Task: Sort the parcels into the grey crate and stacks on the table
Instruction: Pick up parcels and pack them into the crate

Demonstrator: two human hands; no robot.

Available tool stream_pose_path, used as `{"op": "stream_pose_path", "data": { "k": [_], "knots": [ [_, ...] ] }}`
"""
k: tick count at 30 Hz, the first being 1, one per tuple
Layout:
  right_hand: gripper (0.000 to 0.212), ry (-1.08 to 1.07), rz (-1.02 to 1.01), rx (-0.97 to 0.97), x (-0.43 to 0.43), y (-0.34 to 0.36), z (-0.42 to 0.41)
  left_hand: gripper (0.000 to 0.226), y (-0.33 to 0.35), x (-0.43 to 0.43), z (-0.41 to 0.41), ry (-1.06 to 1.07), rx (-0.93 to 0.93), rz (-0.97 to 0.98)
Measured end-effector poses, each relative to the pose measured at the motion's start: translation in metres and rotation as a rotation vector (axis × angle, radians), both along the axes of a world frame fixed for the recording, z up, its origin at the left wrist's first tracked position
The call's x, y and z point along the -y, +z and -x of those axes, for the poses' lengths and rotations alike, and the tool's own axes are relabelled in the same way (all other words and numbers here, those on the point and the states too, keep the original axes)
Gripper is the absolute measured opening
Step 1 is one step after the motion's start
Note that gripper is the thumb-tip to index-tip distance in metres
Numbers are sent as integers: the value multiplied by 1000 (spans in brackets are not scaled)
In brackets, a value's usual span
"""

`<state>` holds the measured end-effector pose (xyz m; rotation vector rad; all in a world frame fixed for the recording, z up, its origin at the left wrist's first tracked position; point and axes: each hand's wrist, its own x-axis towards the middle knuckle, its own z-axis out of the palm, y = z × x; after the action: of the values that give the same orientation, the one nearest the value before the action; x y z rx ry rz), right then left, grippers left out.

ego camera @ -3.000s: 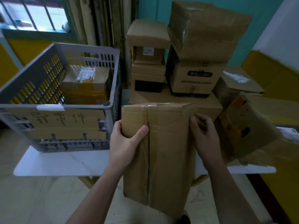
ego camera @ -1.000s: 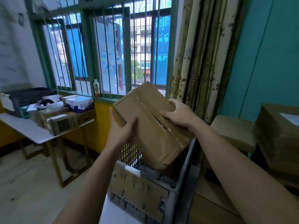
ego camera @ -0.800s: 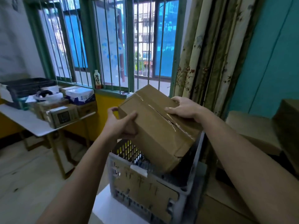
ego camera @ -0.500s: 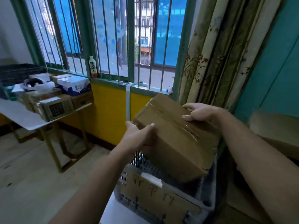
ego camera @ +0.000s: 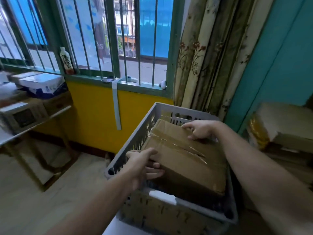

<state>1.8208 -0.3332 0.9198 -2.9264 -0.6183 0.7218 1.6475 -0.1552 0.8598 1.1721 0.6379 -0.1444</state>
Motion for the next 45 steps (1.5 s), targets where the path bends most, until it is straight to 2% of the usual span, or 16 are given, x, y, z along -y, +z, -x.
{"op": "stream_pose_path", "data": {
  "k": [3,7,12,16,17,18,21,23,26,29,31,33,35,37,39,45],
  "knots": [
    [61,12,41,-34,-4,-11,0,49,-4,-7,7,-47,-41,78],
    [60,2,47,-93,-16,-36,1,58,-2,-13,3,-63,-83,7],
    [60,-73,-130,-87,-32,-63,-3,76,-9,-24,-17,-191,-148,-93],
    [69,-103,-235,-84,-41,-84,-1,70,-8,-27,-26,-370,-208,-219],
    [74,-102,-221,-74,-41,-89,2,71,-7,-27,-28,-425,-206,-333],
    [79,-113,-209,-58,-41,-93,4,76,-9,-27,-32,-502,-198,-528],
    [88,-200,-173,20,-28,-94,5,90,-13,-28,-43,-710,-170,-1249],
    [88,-312,-151,82,-15,-90,5,96,-14,-28,-51,-797,-175,-1437],
    [87,-488,-99,99,1,-86,14,117,-13,-26,-64,-1004,-219,-1493],
    [87,-651,-137,-121,10,-88,29,127,-22,-20,-73,-1227,-268,-1572],
    [88,-738,-239,-298,14,-95,40,121,-32,-13,-78,-1298,-280,-1634],
    [88,-760,-349,-386,14,-106,47,104,-38,-9,-80,-1299,-213,-1700],
    [86,-735,-378,-327,12,-116,47,92,-40,-8,-83,-1290,-128,-1742],
    [83,-700,-368,-211,11,-120,43,88,-42,-8,-88,-1283,-58,-1756],
    [88,-669,-358,-127,12,-121,37,85,-47,-8,-90,-1262,-15,-1759],
    [97,-629,-335,-68,13,-132,37,85,-60,-4,-96,-1273,8,-1750]
  ]
}}
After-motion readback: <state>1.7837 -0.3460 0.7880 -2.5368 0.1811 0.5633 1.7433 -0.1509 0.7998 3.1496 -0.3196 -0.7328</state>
